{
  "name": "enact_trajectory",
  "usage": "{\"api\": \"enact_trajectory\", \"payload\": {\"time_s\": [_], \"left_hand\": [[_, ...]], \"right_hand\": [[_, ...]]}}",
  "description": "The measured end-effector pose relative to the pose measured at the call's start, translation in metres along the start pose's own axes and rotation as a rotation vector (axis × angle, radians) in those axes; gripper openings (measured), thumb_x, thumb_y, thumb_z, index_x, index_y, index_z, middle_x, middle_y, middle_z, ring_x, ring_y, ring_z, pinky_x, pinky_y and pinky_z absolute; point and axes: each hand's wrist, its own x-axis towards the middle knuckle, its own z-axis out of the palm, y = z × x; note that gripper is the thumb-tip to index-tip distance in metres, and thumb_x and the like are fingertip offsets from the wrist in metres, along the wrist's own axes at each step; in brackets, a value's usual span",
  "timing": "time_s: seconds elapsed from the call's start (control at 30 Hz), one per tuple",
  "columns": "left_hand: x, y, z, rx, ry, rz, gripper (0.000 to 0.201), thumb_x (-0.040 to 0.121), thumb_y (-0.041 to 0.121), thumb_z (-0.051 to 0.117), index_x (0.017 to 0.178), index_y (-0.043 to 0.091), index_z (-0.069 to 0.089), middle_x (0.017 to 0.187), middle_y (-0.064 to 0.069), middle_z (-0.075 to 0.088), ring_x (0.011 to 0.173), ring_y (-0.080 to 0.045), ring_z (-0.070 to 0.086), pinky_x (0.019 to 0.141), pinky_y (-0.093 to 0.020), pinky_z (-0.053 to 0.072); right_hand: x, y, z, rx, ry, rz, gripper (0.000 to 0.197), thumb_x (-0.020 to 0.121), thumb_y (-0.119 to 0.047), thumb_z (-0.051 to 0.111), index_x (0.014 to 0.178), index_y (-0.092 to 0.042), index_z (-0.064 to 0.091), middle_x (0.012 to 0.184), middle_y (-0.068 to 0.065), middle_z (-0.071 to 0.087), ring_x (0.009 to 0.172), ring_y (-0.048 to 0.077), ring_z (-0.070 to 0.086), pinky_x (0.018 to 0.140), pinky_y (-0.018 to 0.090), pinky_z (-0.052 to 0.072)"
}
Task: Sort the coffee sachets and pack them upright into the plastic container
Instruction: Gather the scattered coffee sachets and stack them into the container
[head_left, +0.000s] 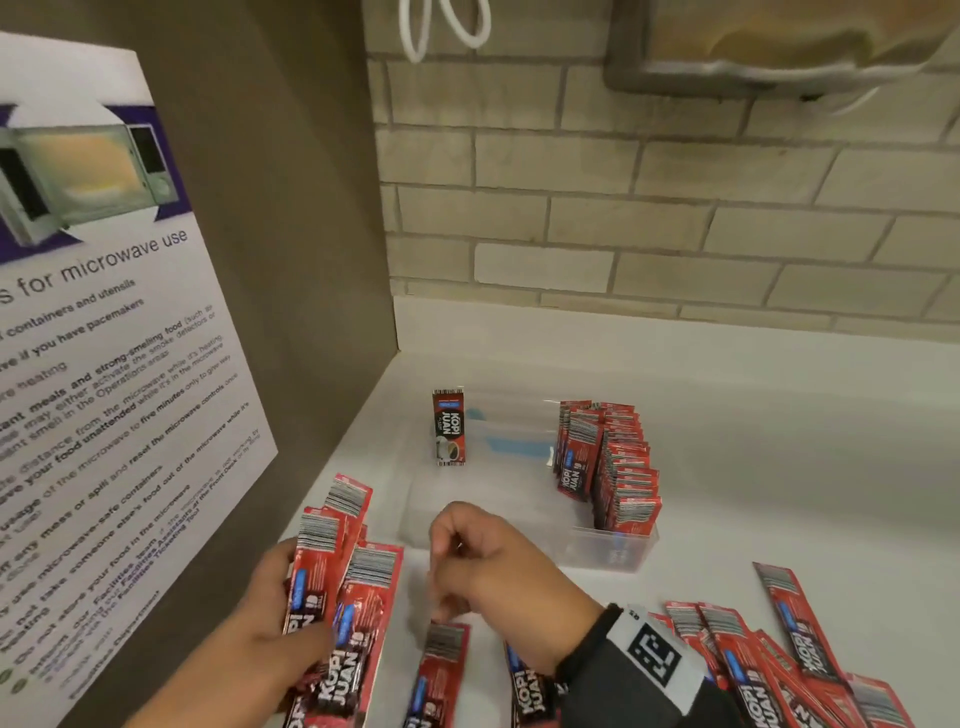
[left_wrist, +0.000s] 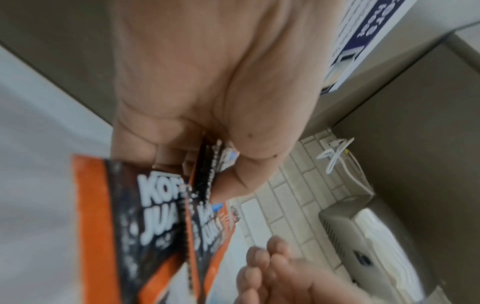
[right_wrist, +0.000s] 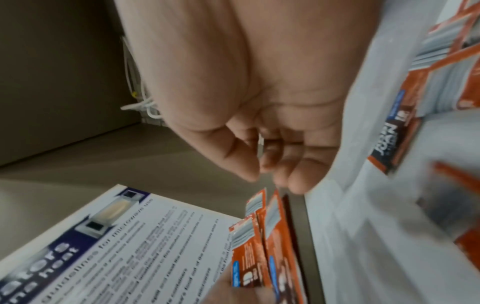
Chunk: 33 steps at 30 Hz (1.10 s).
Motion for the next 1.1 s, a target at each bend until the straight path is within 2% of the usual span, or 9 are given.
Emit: {"api": "enact_trajectory", "payload": {"time_s": [0.17,0.27,0.4,0.6,0.7,0.8,0.87,1.0,1.1], "left_hand": [[0.014,0.025,0.009,-0.245,0.071,0.101,0.062,0.063,0.001,0.068,0.109,0.039,0.053,0.093,-0.007,0.072,0.084,-0.027,0.07,0.066,-0.043,0.055],[0.023,0.039,0.028,-0.283,0.008,0.119,0.064,0.057,0.005,0.069,0.109,0.039,0.053,0.091,-0.007,0.072,0.082,-0.026,0.071,0.066,-0.043,0.055],[0.033,0.044,0.049,-0.232,-0.065,0.169,0.073,0.06,0.014,0.078,0.12,0.042,0.046,0.097,-0.002,0.073,0.089,-0.02,0.07,0.081,-0.039,0.053],[0.067,0.047,0.073,-0.39,-0.056,0.1,0.046,0.08,-0.018,0.054,0.114,0.012,0.056,0.084,-0.012,0.06,0.074,-0.025,0.057,0.058,-0.023,0.051],[0.083,0.033,0.082,-0.277,0.04,0.159,0.03,0.096,-0.006,0.038,0.115,0.006,0.057,0.082,-0.009,0.051,0.08,-0.028,0.052,0.077,-0.032,0.045],[0.078,0.035,0.094,-0.343,0.203,0.085,0.018,0.093,0.004,0.054,0.102,0.018,0.06,0.088,-0.008,0.055,0.083,-0.022,0.058,0.064,-0.022,0.045],[0.074,0.033,0.095,-0.287,0.241,0.059,0.042,0.074,0.013,0.073,0.112,0.024,0.058,0.098,-0.005,0.058,0.099,-0.025,0.056,0.067,-0.024,0.043],[0.07,0.045,0.08,0.097,0.049,0.162,0.081,0.073,-0.008,0.059,0.137,0.035,0.038,0.142,0.005,0.03,0.133,-0.017,0.031,0.1,-0.024,0.035],[0.068,0.065,0.059,-0.045,-0.063,0.258,0.084,0.075,-0.019,0.056,0.144,0.022,0.031,0.151,-0.002,0.027,0.139,-0.019,0.025,0.109,-0.029,0.028]], "right_hand": [[-0.004,-0.008,-0.001,0.174,-0.017,0.095,0.028,0.082,-0.008,0.062,0.104,-0.017,0.048,0.1,0.006,0.05,0.075,0.013,0.057,0.062,0.027,0.051],[-0.006,-0.013,0.001,0.283,-0.094,0.165,0.043,0.078,-0.019,0.065,0.118,-0.022,0.052,0.109,0.004,0.061,0.1,0.021,0.062,0.08,0.039,0.054],[-0.001,-0.015,-0.002,0.345,-0.005,0.124,0.033,0.093,-0.005,0.048,0.116,-0.026,0.056,0.109,0.006,0.066,0.102,0.022,0.063,0.09,0.036,0.05],[0.007,-0.01,-0.007,0.196,0.104,0.055,0.037,0.075,-0.021,0.057,0.112,-0.026,0.053,0.117,0.011,0.064,0.107,0.021,0.063,0.098,0.036,0.048],[0.01,-0.008,-0.005,0.174,0.127,0.01,0.043,0.068,-0.026,0.057,0.11,-0.025,0.053,0.116,0.012,0.064,0.107,0.019,0.063,0.101,0.035,0.045],[0.009,-0.008,-0.002,0.29,0.132,-0.014,0.028,0.087,-0.009,0.054,0.113,-0.021,0.052,0.112,0.014,0.062,0.1,0.019,0.063,0.095,0.031,0.047],[0.007,-0.006,-0.003,0.308,0.145,-0.038,0.031,0.093,-0.001,0.047,0.117,-0.02,0.051,0.113,0.015,0.063,0.099,0.02,0.064,0.091,0.03,0.049],[0.004,-0.004,-0.003,0.38,0.198,-0.102,0.037,0.092,0.004,0.046,0.119,-0.02,0.054,0.113,0.02,0.065,0.105,0.029,0.063,0.096,0.04,0.047],[0.0,-0.011,-0.006,0.37,0.25,-0.148,0.037,0.092,0.003,0.047,0.119,-0.019,0.056,0.1,0.012,0.07,0.093,0.024,0.064,0.09,0.038,0.048]]}}
